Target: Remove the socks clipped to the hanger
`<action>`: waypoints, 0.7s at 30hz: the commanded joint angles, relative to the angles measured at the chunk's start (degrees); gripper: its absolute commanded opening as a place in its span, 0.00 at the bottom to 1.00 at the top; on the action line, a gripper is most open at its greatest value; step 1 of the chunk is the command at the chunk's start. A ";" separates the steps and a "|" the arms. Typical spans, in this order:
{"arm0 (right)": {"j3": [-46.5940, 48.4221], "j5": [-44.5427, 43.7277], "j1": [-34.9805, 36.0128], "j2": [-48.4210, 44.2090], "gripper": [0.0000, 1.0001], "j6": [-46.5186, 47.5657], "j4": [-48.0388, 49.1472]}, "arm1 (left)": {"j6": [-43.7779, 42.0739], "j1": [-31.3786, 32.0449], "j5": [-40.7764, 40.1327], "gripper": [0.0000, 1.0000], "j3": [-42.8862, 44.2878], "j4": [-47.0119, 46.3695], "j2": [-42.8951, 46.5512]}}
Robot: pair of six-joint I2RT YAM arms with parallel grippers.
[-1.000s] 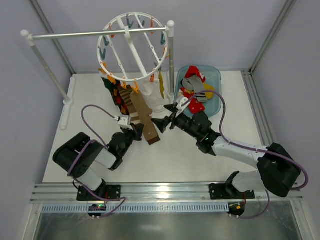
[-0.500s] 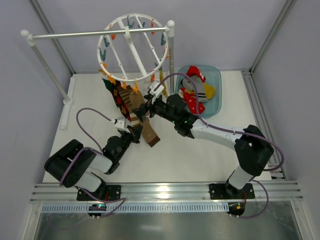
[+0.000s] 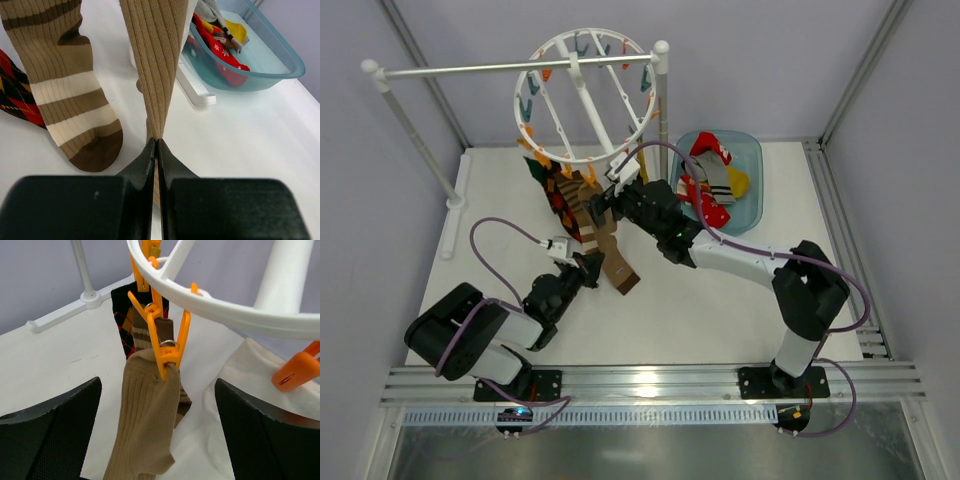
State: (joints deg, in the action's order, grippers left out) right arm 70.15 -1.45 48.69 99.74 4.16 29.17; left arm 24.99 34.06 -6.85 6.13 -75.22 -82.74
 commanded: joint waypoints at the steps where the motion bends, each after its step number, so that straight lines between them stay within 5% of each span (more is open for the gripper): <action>1: 3.59 -1.89 0.27 0.45 0.94 2.95 4.23 | -1.35 0.30 0.70 0.00 -0.68 -10.83 1.09; 10: 6.66 0.40 0.27 2.91 0.91 3.75 4.76 | -1.09 0.30 1.31 0.00 -0.77 -10.65 1.18; 21: 7.02 0.66 0.27 3.79 0.65 4.71 7.92 | -1.44 0.21 1.40 0.00 -0.51 -10.56 0.21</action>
State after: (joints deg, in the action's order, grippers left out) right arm 74.81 -1.30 48.69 103.53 7.94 32.32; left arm 24.97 34.06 -6.28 6.07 -75.22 -82.74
